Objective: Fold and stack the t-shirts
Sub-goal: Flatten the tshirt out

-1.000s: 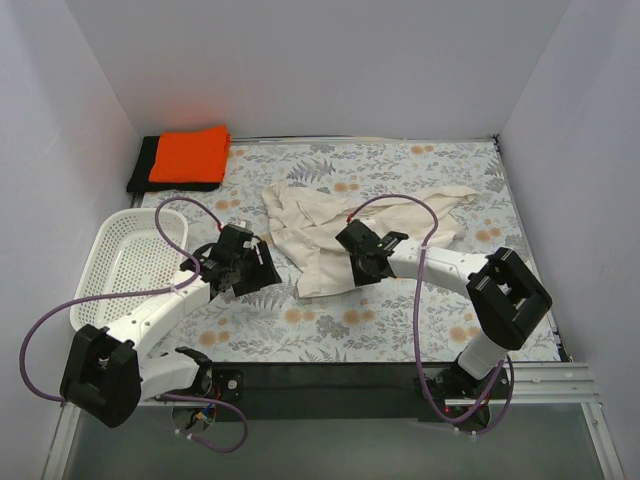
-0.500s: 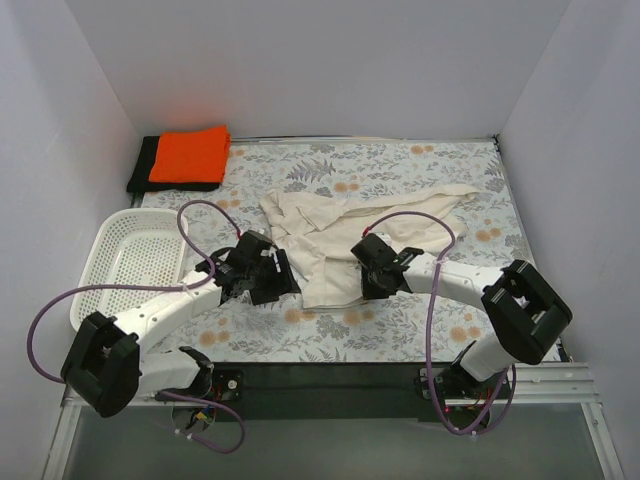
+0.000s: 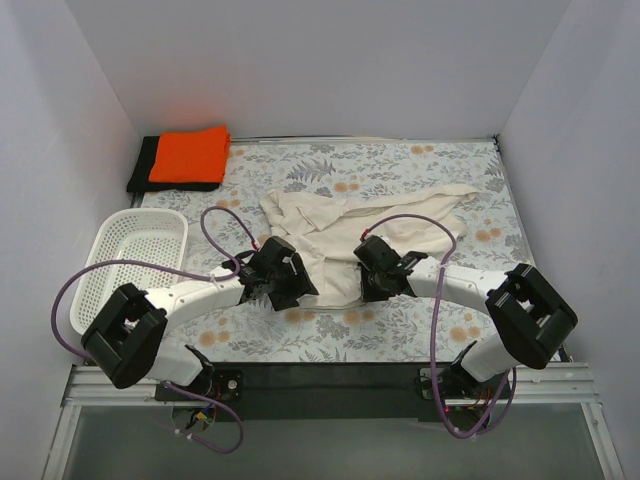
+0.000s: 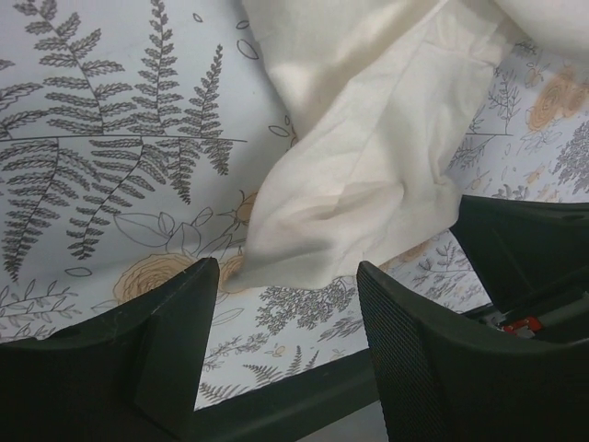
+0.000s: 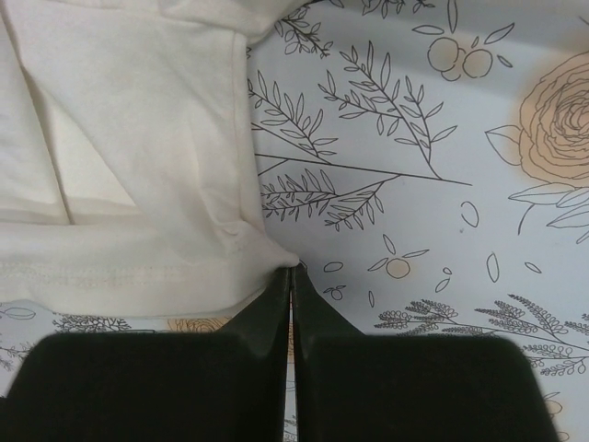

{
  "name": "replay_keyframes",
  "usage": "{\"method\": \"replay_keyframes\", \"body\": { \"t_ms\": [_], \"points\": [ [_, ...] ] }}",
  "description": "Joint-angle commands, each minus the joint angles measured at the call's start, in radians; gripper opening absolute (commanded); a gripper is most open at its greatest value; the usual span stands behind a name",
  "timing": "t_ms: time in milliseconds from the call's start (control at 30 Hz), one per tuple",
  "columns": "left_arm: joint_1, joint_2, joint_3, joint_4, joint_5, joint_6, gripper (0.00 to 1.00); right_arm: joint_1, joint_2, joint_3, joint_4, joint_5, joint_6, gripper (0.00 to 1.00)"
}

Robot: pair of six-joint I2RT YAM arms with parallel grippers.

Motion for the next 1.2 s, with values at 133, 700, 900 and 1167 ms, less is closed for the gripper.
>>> {"method": "replay_keyframes", "body": {
  "t_ms": [133,700,900,1167],
  "points": [
    [-0.019,0.058,-0.035,0.099,-0.048,-0.065,0.57,-0.019,-0.022,-0.030,0.012,-0.030,-0.045,0.01],
    [-0.021,0.046,-0.219,0.357,0.007,0.028,0.61,-0.043,-0.011,-0.041,0.039,-0.076,-0.077,0.01],
    [-0.021,0.020,-0.274,0.452,0.033,0.091,0.59,-0.045,-0.016,-0.052,0.046,-0.080,-0.079,0.01],
    [-0.021,-0.109,-0.334,0.445,0.021,0.056,0.40,-0.046,-0.011,-0.050,0.049,-0.082,-0.079,0.01]
  ]
}}
